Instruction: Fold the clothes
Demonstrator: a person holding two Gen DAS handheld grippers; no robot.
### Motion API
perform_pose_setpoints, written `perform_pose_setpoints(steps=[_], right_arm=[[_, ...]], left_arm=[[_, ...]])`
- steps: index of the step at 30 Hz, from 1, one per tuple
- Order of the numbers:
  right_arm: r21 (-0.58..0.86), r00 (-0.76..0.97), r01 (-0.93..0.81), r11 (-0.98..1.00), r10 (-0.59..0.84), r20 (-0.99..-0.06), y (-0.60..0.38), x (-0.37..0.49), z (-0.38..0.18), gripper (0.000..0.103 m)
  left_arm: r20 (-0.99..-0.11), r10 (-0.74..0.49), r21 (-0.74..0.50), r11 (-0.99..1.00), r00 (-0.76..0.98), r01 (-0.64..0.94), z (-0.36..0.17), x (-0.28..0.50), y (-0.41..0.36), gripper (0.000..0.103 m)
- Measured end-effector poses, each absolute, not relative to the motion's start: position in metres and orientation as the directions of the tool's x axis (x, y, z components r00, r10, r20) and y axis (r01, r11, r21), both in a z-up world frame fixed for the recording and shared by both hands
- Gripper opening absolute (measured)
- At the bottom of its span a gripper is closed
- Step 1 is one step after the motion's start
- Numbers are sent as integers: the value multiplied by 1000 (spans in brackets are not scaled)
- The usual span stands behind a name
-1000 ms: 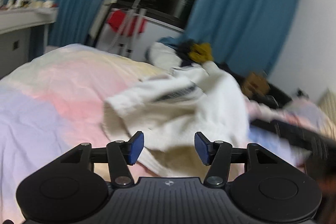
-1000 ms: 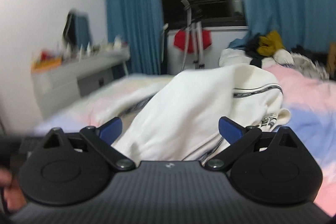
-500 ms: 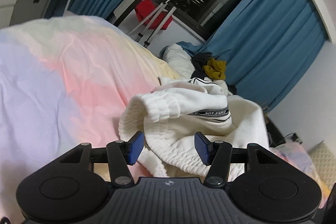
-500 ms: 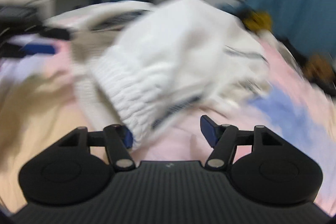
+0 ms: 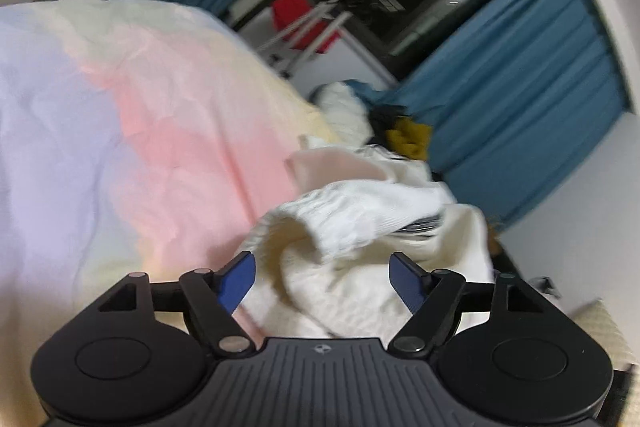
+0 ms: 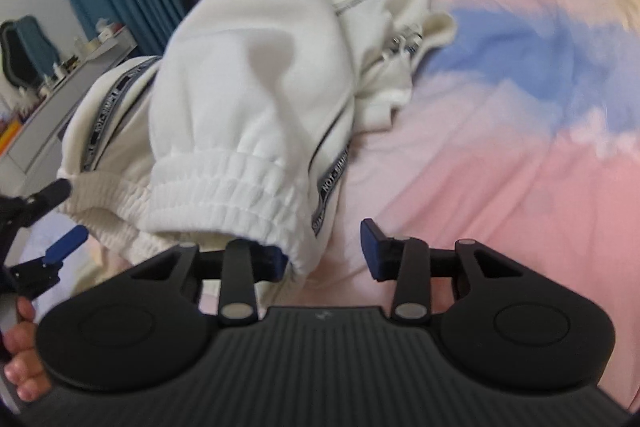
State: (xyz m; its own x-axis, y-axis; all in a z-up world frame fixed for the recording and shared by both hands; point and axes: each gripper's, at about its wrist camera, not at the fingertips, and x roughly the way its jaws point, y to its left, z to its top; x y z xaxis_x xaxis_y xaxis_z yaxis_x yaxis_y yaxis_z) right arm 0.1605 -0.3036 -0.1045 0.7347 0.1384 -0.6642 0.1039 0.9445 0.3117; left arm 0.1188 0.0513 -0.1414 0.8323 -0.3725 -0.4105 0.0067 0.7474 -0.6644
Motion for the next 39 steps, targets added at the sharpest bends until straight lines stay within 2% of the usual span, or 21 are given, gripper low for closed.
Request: perform_pose_setpoints(steps=[4, 11, 13, 15, 20, 26, 33, 34, 35, 37, 38, 39], right_arm=[[285, 746, 98, 953, 119, -655, -302, 164, -102, 41], [300, 753, 77, 951, 142, -643, -305, 162, -99, 41], [307, 764, 70, 949, 147, -628, -305, 160, -96, 36], [310, 772, 62, 949, 152, -617, -305, 159, -93, 22], [307, 772, 66, 949, 146, -619, -303, 160, -94, 13], [332, 768, 84, 940, 151, -623, -307, 164, -96, 13], [316, 755, 76, 946, 153, -638, -305, 170, -109, 13], [310, 754, 74, 948, 150, -640, -304, 171, -110, 13], [303, 753, 73, 950, 147, -641, -303, 172, -112, 13], [279, 756, 62, 958, 137, -639, -299, 172, -112, 13], [266, 759, 57, 962, 131, -638, -297, 171, -112, 13], [246, 762, 55, 968, 119, -637, -294, 170, -111, 13]], left_arm=[[-357, -378, -733, 680, 854, -5, -140, 120, 61, 79], [-280, -385, -805, 594, 879, 4, -137, 129, 63, 79], [-274, -403, -820, 573, 873, 7, -137, 125, 63, 79], [-269, -420, -834, 552, 867, 8, -137, 120, 63, 78], [-248, -456, -895, 446, 855, -22, -145, 103, 71, 77], [-188, -485, -935, 355, 854, -4, -154, 127, 70, 78], [-185, -468, -937, 349, 864, -12, -154, 163, 67, 77], [-174, -471, -941, 339, 865, -5, -151, 169, 69, 74], [-166, -472, -945, 328, 866, -2, -148, 176, 71, 65], [-133, -459, -943, 332, 878, 31, -138, 182, 75, 53], [-116, -452, -941, 335, 885, 48, -133, 185, 78, 50], [-125, -447, -930, 363, 886, 52, -126, 188, 79, 52]])
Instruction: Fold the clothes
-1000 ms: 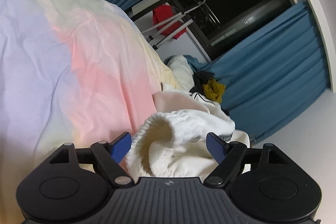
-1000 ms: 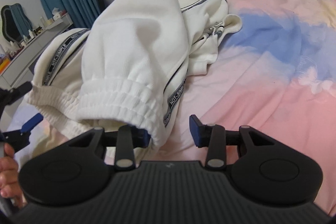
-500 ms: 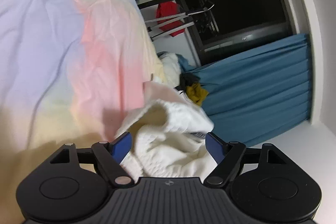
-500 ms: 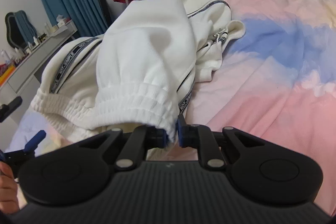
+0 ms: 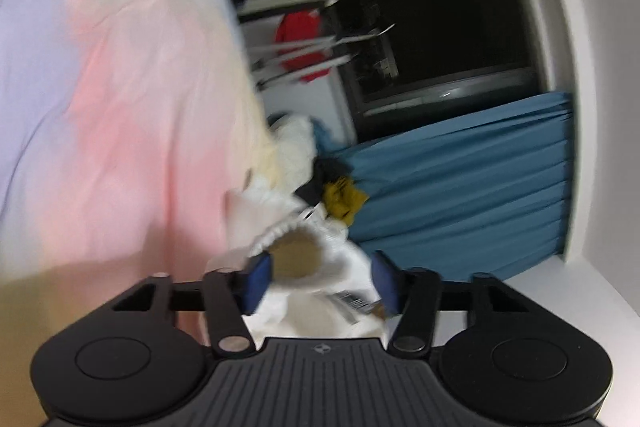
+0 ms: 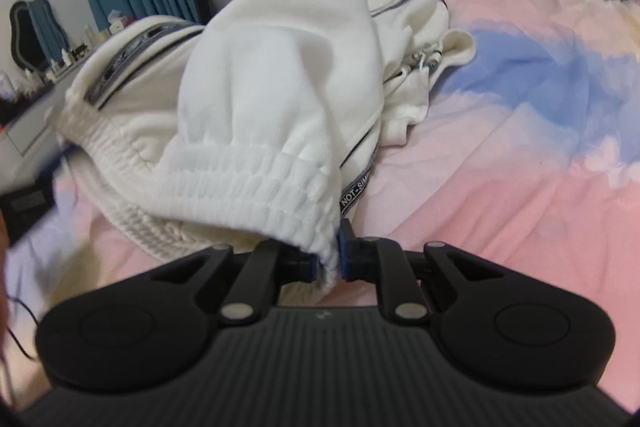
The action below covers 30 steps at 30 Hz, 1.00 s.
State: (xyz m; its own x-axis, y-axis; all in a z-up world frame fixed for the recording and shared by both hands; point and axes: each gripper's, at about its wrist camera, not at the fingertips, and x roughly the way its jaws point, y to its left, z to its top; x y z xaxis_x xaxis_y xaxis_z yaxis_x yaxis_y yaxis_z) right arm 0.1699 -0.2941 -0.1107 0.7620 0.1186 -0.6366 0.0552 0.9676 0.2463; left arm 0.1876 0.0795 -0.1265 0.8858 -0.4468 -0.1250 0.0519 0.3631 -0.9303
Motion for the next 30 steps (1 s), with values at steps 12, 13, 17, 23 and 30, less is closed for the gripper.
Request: perform_pose_setpoints(steps=[12, 13, 17, 23, 30], right_arm=[[102, 798, 34, 994, 34, -602, -269, 155, -96, 13], [102, 797, 35, 994, 34, -603, -268, 155, -97, 13], [128, 783, -11, 992, 88, -616, -259, 151, -96, 13], [190, 799, -139, 972, 223, -558, -224, 127, -80, 13], [347, 802, -362, 865, 479, -356, -170, 127, -49, 13]], left_arm=[[-246, -510, -930, 364, 824, -53, -150, 228, 93, 65], [-256, -525, -930, 362, 812, -60, -153, 234, 91, 65], [-215, -573, -959, 278, 791, -59, -154, 254, 97, 53], [-215, -559, -958, 278, 801, -63, -125, 283, 124, 17], [-270, -410, -867, 497, 871, -34, -24, 309, 195, 9]])
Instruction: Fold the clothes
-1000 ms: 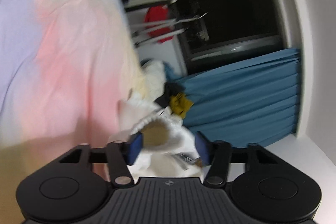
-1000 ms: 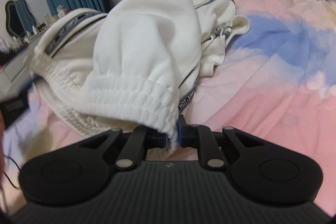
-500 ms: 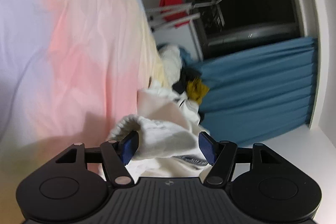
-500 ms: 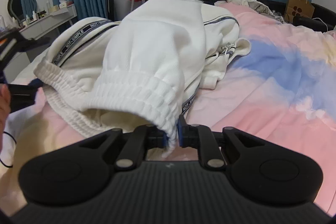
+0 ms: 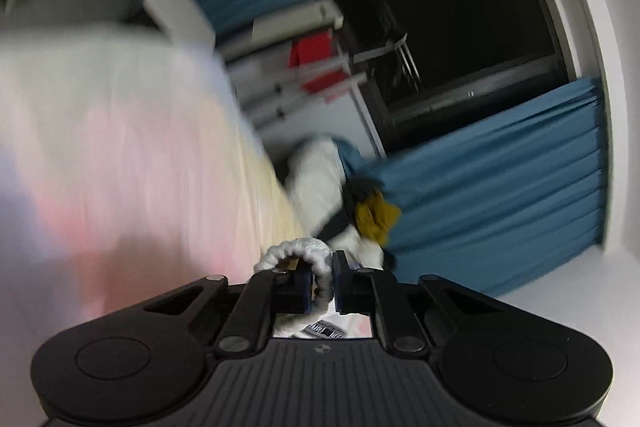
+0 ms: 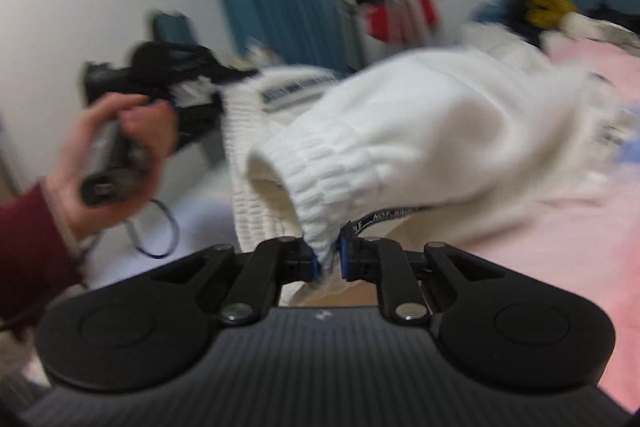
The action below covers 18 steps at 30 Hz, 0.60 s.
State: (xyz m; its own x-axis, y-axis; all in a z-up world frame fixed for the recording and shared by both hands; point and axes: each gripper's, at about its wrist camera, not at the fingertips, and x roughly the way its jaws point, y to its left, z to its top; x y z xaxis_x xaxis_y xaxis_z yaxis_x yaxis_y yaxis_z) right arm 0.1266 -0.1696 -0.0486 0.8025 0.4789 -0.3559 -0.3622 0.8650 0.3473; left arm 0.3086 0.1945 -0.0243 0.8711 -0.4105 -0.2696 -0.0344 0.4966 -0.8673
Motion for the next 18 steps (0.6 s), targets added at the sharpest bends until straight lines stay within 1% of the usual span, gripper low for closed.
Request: perform_pose_setpoints(steps=[2, 5, 7, 9, 11, 12, 14, 15, 17, 18], right_arm=[[343, 795, -426, 837, 527, -299, -142, 136, -37, 13], [406, 753, -495, 768, 612, -241, -100, 162, -27, 14], [429, 724, -536, 727, 657, -209, -69, 180, -26, 13], [433, 702, -554, 711, 678, -216, -41, 196, -34, 14], [445, 682, -549, 708, 687, -251, -20, 214, -51, 14], [455, 671, -536, 711, 686, -281, -12, 224, -63, 14], [471, 646, -504, 724, 678, -350, -1, 239, -89, 14], [475, 631, -486, 733, 671, -389, 4, 246, -103, 13], [437, 608, -488, 756, 653, -452, 12, 248, -119, 13], [411, 608, -503, 761, 649, -457, 14, 244, -122, 14]], left_arm=[[-286, -363, -834, 550, 887, -44, 5, 322, 218, 9], [-329, -279, -762, 643, 902, -79, 41, 353, 250, 9], [-369, -227, -706, 699, 901, -113, 47, 380, 264, 9], [-417, -179, -643, 751, 891, -150, 45, 407, 275, 10], [-490, -138, -574, 794, 861, -200, 26, 442, 280, 10], [-527, -127, -548, 806, 840, -222, 12, 460, 280, 11], [-572, -115, -516, 820, 812, -248, -25, 478, 287, 12], [-586, -112, -508, 822, 802, -256, -41, 477, 293, 13], [-598, -117, -509, 820, 793, -263, -67, 477, 303, 15], [-588, -130, -520, 816, 798, -250, -73, 473, 308, 15]])
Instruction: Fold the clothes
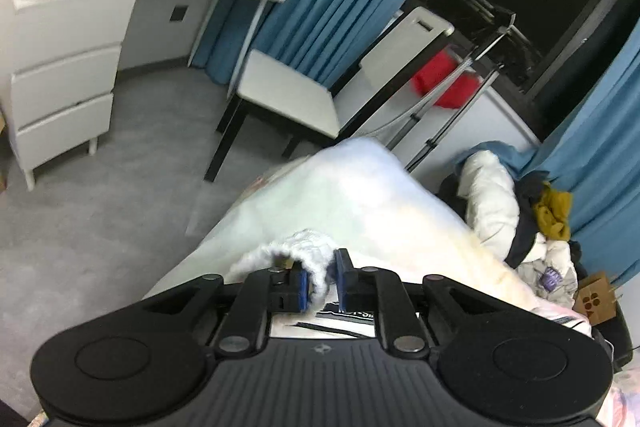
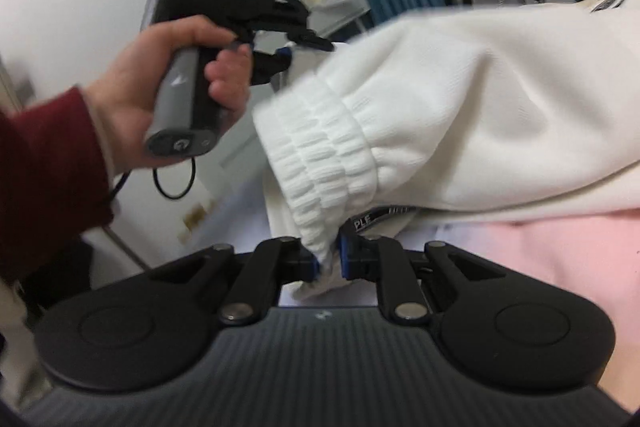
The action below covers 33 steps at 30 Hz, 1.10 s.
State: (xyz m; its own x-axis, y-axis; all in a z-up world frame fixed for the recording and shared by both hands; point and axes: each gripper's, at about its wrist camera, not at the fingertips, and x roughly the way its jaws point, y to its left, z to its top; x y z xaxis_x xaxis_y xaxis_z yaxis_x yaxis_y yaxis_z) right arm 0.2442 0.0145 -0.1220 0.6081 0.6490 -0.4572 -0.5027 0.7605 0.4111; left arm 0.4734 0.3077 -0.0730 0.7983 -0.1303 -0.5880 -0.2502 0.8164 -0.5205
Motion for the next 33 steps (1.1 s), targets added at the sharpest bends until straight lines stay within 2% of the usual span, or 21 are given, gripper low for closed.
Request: perform_pose_setpoints(steps=[4, 6, 8, 9, 10, 11, 12, 14, 19, 24, 33], right_arm=[[360, 620, -524, 772, 636, -460, 15, 232, -120, 18], [357, 624, -523, 774, 633, -459, 13, 229, -117, 25], [364, 624, -510, 779, 627, -466, 10, 223, -116, 34], [364, 622, -508, 781, 625, -472, 9, 216, -114, 50], [357, 627, -507, 785, 620, -472, 9, 208, -112, 62], [351, 633, -506, 788, 615, -470, 8, 200, -110, 84], [349, 641, -507, 788, 615, -459, 4, 190, -107, 94], [349, 643, -505, 789, 614, -458, -1, 172, -104, 93], [306, 671, -502, 809, 587, -454, -30, 144, -86, 93], [228, 725, -504, 833, 552, -413, -68, 125, -49, 93], [113, 844, -424, 899, 437, -310, -169, 99, 4, 93]], left_arm=[[-552, -181, -544, 818, 814, -187, -80, 460, 321, 23], [-535, -193, -554, 815, 823, -169, -77, 426, 332, 27], [-520, -188, -558, 814, 833, -164, -73, 379, 340, 42], [-513, -182, -557, 814, 839, -165, -69, 360, 342, 47], [-507, -175, -557, 814, 844, -165, -66, 341, 345, 57], [-500, -169, -557, 814, 850, -166, -62, 321, 347, 64], [-499, -158, -543, 824, 852, -164, -56, 294, 347, 67], [-495, -143, -511, 846, 857, -154, -43, 246, 343, 80], [-420, -120, -440, 894, 899, -87, -18, 143, 305, 88], [-387, -112, -369, 928, 915, -43, -5, 78, 236, 88], [-325, -93, -138, 989, 941, 50, 7, 7, 85, 89]])
